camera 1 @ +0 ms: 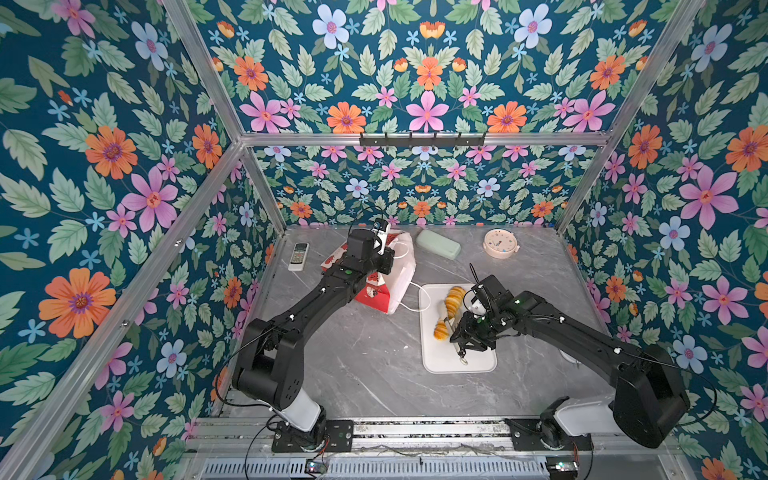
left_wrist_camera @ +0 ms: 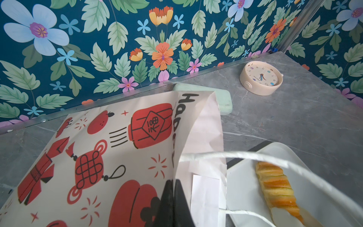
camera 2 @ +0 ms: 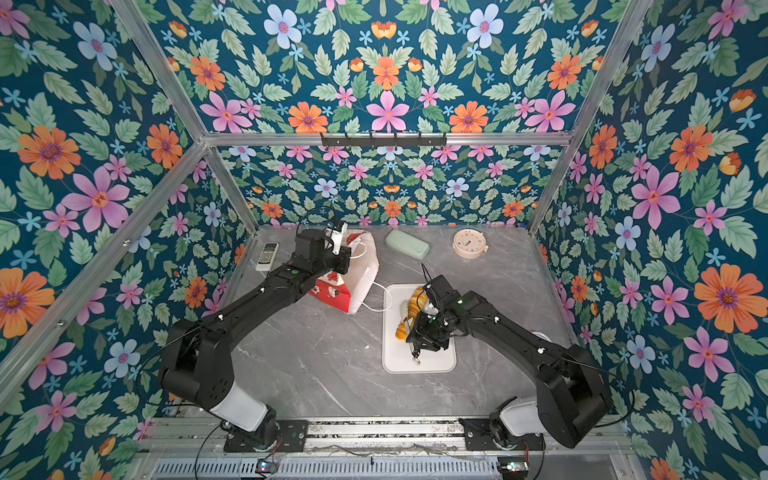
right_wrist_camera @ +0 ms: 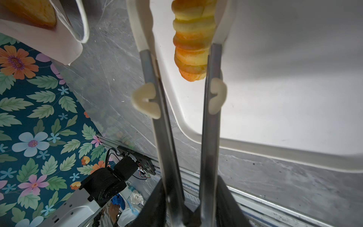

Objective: Take the fake bread out of the paper bag
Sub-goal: 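Pull the bread out with the tongs and lower it onto the white tray, then release the bread on the tray and raise the tongs toward the bag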

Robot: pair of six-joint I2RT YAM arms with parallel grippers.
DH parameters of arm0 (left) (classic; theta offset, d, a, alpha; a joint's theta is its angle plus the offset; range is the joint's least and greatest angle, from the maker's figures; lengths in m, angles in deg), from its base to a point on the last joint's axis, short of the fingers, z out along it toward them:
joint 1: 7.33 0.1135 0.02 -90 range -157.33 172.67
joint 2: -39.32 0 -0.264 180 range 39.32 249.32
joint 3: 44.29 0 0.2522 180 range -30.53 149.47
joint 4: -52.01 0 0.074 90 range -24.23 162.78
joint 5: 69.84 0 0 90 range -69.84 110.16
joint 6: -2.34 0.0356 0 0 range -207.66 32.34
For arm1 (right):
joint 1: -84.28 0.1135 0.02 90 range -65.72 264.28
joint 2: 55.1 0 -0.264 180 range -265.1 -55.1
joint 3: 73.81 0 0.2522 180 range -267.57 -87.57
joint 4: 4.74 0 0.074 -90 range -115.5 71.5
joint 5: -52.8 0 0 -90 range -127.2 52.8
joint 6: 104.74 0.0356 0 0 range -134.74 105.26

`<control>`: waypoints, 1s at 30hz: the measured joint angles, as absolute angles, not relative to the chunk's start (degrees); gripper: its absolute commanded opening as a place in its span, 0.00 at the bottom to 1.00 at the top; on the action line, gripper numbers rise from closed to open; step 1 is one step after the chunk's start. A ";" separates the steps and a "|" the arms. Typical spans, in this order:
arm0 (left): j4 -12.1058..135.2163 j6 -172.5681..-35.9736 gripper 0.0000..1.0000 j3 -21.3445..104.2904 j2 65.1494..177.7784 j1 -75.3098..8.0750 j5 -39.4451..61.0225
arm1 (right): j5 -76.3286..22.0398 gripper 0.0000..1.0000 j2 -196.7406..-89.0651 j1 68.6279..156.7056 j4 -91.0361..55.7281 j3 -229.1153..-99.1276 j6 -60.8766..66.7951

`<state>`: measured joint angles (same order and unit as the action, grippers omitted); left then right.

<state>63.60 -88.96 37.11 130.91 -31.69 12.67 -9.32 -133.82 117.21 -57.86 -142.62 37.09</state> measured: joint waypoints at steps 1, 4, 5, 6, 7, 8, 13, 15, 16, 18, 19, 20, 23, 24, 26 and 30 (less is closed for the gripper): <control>63.40 -88.96 0.00 37.11 131.11 -31.69 12.61 | -9.54 0.41 -133.36 117.23 -58.05 -142.59 37.09; 63.05 -88.96 0.00 37.22 131.52 -31.69 12.50 | -10.21 0.41 -131.79 117.21 -59.13 -142.57 37.14; 62.97 -88.96 0.00 37.24 131.57 -31.69 12.52 | -10.35 0.41 -131.20 117.21 -59.56 -142.59 37.16; 62.99 -88.96 0.00 37.39 131.63 -31.69 12.52 | -10.41 0.41 -130.41 117.21 -60.22 -142.64 37.20; 63.01 -88.94 0.00 37.57 131.74 -31.69 12.52 | -10.52 0.41 -129.43 117.21 -61.31 -142.90 37.38; 63.12 -88.94 0.00 37.76 131.79 -31.69 12.52 | -10.65 0.41 -128.60 117.21 -62.25 -143.25 37.33; 63.51 -88.37 0.00 38.57 131.74 -31.69 12.70 | -12.88 0.41 -125.34 117.30 -69.90 -149.06 35.13; 63.75 -87.39 0.00 38.73 131.61 -31.64 12.50 | -13.71 0.40 -124.79 117.60 -71.78 -151.34 33.97; 63.91 -87.24 0.00 38.77 131.50 -31.62 12.21 | -13.78 0.40 -124.79 117.85 -72.22 -152.56 33.05; 64.78 -86.41 0.00 38.94 131.28 -31.60 10.93 | -13.62 0.40 -125.49 118.46 -71.85 -154.33 31.67; 65.37 -85.73 0.00 39.27 131.26 -31.58 10.27 | -13.38 0.40 -126.10 118.96 -71.41 -155.25 31.08; 65.94 -85.47 0.00 39.58 131.26 -31.58 9.66 | -13.08 0.40 -126.89 119.57 -70.93 -156.34 30.38; 67.88 -83.76 0.00 40.58 131.26 -31.56 8.06 | -11.90 0.38 -129.30 121.28 -68.90 -160.58 28.07; 68.41 -82.93 0.00 40.82 131.26 -31.53 7.56 | -11.39 0.38 -129.99 121.78 -67.69 -162.18 27.02; 69.11 -82.63 0.00 40.96 131.24 -31.53 6.75 | -10.37 0.36 -130.61 122.06 -65.94 -164.14 25.57; 70.18 -81.66 0.00 40.93 131.22 -31.51 6.29 | -9.89 0.36 -131.55 122.04 -65.25 -167.01 22.73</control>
